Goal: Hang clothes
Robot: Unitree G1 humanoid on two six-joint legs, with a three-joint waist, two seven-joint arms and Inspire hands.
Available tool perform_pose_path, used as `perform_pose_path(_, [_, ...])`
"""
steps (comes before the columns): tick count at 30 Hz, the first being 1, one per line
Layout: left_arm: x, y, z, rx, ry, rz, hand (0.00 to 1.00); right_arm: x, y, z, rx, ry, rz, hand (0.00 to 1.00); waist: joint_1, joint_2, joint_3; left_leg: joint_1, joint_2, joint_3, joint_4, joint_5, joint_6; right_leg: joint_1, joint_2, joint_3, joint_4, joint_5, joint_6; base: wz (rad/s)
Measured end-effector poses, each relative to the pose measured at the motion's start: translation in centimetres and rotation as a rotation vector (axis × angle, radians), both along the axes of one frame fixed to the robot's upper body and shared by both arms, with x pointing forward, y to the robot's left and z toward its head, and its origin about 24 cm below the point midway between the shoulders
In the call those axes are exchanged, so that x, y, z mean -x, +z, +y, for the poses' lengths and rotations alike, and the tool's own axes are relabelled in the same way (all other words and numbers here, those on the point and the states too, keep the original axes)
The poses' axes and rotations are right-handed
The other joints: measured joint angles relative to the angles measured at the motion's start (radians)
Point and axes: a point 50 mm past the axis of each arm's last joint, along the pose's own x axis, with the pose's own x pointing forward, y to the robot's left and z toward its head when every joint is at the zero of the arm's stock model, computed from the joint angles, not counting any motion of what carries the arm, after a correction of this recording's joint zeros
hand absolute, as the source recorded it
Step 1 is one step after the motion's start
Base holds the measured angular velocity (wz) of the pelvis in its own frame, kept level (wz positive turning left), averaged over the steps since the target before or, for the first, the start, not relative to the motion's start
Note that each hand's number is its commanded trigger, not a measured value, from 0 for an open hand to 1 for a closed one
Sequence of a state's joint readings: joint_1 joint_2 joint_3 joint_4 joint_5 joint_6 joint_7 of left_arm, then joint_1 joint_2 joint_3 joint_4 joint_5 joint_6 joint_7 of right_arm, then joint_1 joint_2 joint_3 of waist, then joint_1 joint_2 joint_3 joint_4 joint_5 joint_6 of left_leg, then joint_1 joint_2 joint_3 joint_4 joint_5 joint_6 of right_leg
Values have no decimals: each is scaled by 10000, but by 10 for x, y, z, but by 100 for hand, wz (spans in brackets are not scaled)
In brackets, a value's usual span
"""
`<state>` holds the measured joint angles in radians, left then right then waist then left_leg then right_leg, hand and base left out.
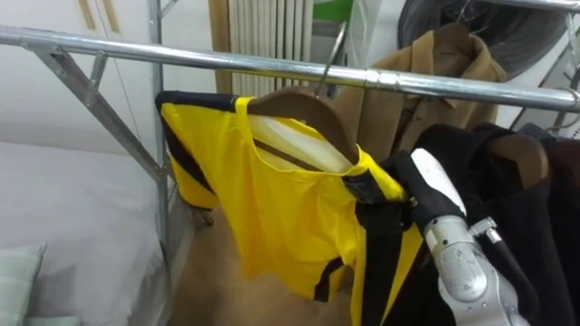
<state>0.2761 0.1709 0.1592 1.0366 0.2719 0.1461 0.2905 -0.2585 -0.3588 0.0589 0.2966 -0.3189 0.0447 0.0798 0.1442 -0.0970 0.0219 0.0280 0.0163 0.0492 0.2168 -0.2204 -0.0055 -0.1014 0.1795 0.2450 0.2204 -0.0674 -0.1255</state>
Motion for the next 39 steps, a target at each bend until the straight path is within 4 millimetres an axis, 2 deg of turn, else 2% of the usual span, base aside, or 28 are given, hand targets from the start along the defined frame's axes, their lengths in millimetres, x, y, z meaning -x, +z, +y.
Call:
perform_pose_path(4, [-1, 1, 2, 113, 89, -85, 0, 2, -14, -4, -120, 119, 914, 100, -3, -25, -1, -11, -6, -3, -24, 1, 1, 1, -7, 0, 10, -2, 3, 0])
perform_pose_path(12, [-2, 3, 7, 118, 359, -223, 0, 3, -22, -6, -208, 245, 1689, 100, 9, -225, -18, -57, -11, -43, -16, 3, 3, -18, -34, -88, -4, 18, -33, 0])
perform_pose_path(18, [-4, 4, 8, 261, 332, -247, 0, 3, -30, -9, -343, 398, 2560, 100, 8, -228, -20, -10, -50, -210, -26, 0, 9, 14, -76, -206, -14, -6, -27, 7])
perform_pose_path(25, [-7, 4, 9, 253, 110, -224, 0, -3, -43, -19, -1412, 64, 3583, 100, -5, -233, -23, 3, -77, -354, -8, 16, 24, 49, -137, -428, 1, -48, -54, 7])
perform_pose_path(34, [-7, 4, 9, 273, 37, -235, 0, 6, -63, -33, -2202, -628, 4499, 100, 15, -231, -23, 25, -110, -486, 58, 16, 25, 136, -160, -482, -1, -63, -47, 4])
perform_pose_path(39, [-10, 5, 9, 253, 11, -342, 0, 6, -65, -35, -2369, -701, 4599, 100, 50, -231, -23, 25, -114, -554, 59, 16, 25, 158, -169, -543, -10, -70, -50, 4])
